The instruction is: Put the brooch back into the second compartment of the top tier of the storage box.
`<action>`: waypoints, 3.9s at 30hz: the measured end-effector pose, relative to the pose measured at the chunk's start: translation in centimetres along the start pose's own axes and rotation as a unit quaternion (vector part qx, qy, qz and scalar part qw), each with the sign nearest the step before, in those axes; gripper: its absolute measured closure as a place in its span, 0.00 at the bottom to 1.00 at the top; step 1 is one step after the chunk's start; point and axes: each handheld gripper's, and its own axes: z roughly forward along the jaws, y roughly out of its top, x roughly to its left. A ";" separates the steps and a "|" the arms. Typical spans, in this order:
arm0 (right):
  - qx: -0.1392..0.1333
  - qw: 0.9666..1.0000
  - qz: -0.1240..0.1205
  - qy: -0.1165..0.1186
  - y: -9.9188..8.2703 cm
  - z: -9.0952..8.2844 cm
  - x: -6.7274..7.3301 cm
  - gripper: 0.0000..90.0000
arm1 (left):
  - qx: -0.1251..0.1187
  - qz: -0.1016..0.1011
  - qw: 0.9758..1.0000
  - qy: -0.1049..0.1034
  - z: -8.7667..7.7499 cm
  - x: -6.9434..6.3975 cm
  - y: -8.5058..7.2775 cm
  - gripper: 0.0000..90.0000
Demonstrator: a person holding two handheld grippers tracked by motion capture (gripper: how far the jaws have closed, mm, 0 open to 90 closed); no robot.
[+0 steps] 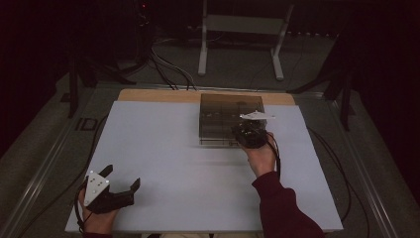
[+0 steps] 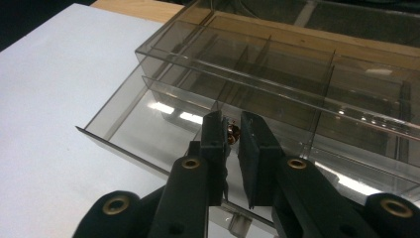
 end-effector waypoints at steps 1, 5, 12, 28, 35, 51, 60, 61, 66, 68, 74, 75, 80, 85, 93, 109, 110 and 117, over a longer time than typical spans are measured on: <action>0.001 1.000 0.000 0.000 0.0 0.1 0.0 0.91 | 0.000 0.000 1.000 0.000 0.0 0.0 0.0 0.01; 0.008 1.000 0.002 -0.003 -0.1 0.6 -0.2 0.91 | 0.000 0.000 1.000 0.001 0.0 0.0 0.0 0.01; 0.019 1.000 0.004 -0.003 -0.2 1.2 -0.5 0.91 | 0.001 0.000 1.000 0.001 0.0 0.0 0.0 0.01; 0.040 0.999 0.008 -0.011 -0.4 2.3 -1.0 0.90 | 0.001 0.000 1.000 -0.001 0.0 0.0 0.0 0.01; 0.032 0.999 0.014 -0.004 -0.4 2.0 -1.0 0.82 | 0.003 0.000 1.000 -0.001 0.0 0.0 0.0 0.01; 0.010 1.000 0.007 -0.005 -0.4 0.6 -1.1 0.44 | 0.004 0.002 1.000 -0.002 0.1 -0.1 0.0 0.01; 0.012 1.000 -0.009 -0.018 -0.2 0.1 -0.9 0.26 | 0.004 0.001 1.000 -0.002 0.1 -0.1 0.0 0.01; 0.013 1.000 -0.012 -0.018 -0.2 0.0 -0.8 0.24 | 0.004 0.001 1.000 -0.002 0.1 -0.1 0.0 0.01; 0.016 0.999 -0.023 -0.024 -0.3 -0.4 -0.8 0.17 | 0.005 0.002 1.000 -0.002 0.1 -0.1 -0.1 0.01; 0.015 0.999 -0.024 -0.021 -0.4 -0.6 -0.9 0.13 | 0.005 0.002 1.000 -0.003 0.2 -0.1 -0.1 0.01; 0.013 0.999 -0.035 -0.020 -0.7 -1.1 -1.0 0.04 | 0.006 0.002 1.000 -0.002 0.2 -0.1 -0.1 0.01; 0.013 0.999 -0.035 -0.020 -0.7 -1.2 -1.0 0.04 | 0.007 0.002 1.000 -0.003 0.2 -0.1 -0.1 0.01; 0.006 0.999 -0.038 -0.020 -1.2 -2.0 -1.1 0.00 | 0.007 0.001 1.000 -0.003 0.2 -0.1 -0.1 0.01; -0.002 0.999 -0.039 -0.019 -1.9 -2.9 -1.2 0.00 | 0.008 0.001 1.000 -0.004 0.2 -0.2 -0.1 0.01; -0.016 0.999 -0.046 -0.017 -3.2 -4.3 -1.1 0.00 | 0.008 0.000 1.000 -0.004 0.2 -0.2 -0.1 0.01; -0.029 0.998 -0.052 -0.024 -7.0 -6.4 -2.0 0.00 | 0.012 0.000 1.000 -0.005 0.3 -0.2 -0.1 0.01; -0.031 0.998 -0.051 -0.023 -7.3 -6.5 -2.2 0.00 | 0.012 -0.001 1.000 -0.005 0.3 -0.2 -0.1 0.01; -0.043 0.997 -0.052 -0.022 -9.3 -7.2 -2.9 0.00 | 0.010 -0.006 1.000 -0.007 0.4 0.0 0.1 0.01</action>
